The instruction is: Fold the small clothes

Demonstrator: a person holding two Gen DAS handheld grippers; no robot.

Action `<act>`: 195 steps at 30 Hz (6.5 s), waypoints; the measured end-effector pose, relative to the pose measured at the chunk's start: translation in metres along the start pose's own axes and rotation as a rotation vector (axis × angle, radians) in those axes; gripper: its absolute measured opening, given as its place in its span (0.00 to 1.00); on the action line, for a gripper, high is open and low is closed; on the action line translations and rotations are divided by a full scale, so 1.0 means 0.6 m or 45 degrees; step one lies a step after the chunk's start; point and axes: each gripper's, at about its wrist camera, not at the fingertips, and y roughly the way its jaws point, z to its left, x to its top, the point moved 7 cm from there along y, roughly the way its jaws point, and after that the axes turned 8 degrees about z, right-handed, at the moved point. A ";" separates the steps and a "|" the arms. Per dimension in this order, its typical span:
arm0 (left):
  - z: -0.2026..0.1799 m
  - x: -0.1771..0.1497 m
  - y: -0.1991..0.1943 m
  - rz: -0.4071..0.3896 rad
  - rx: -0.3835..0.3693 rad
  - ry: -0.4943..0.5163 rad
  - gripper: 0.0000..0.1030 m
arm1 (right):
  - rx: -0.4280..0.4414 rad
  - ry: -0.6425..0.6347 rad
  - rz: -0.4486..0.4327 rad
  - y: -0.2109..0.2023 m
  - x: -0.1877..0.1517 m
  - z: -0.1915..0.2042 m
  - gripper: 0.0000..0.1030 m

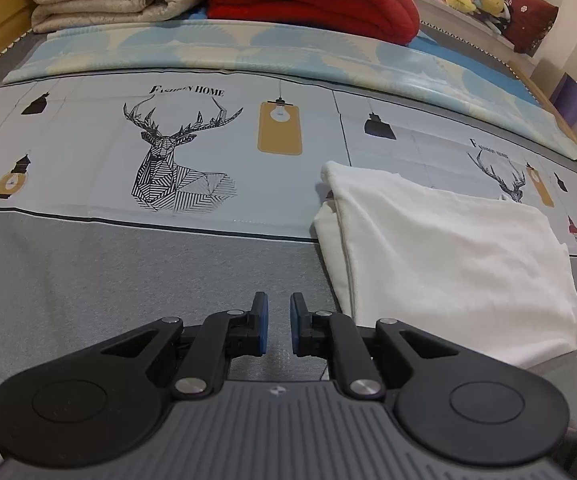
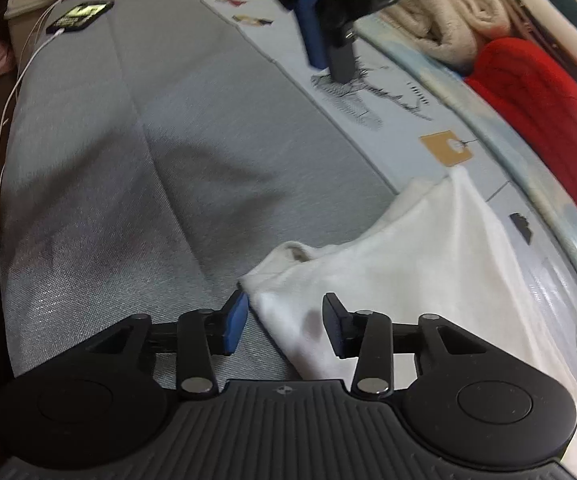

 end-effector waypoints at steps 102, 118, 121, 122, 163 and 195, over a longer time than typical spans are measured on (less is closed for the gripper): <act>-0.353 -0.007 0.080 0.045 -0.212 0.409 0.32 | 0.162 1.382 -0.186 -0.183 -0.314 -0.502 0.39; -0.316 0.016 0.087 0.053 -0.159 0.388 0.34 | 0.181 1.384 0.065 -0.002 -0.284 -0.521 0.42; -0.313 0.018 0.083 0.047 -0.172 0.373 0.34 | 0.202 1.379 0.053 0.001 -0.273 -0.516 0.39; -0.313 0.019 0.083 0.045 -0.171 0.371 0.34 | 0.197 1.359 0.046 -0.001 -0.268 -0.514 0.37; -0.353 -0.029 0.078 0.076 -0.128 0.460 0.35 | 0.326 1.279 0.170 -0.142 -0.422 -0.429 0.44; -0.400 -0.113 0.156 0.405 -0.187 0.755 0.19 | 0.551 1.103 0.107 -0.209 -0.447 -0.382 0.10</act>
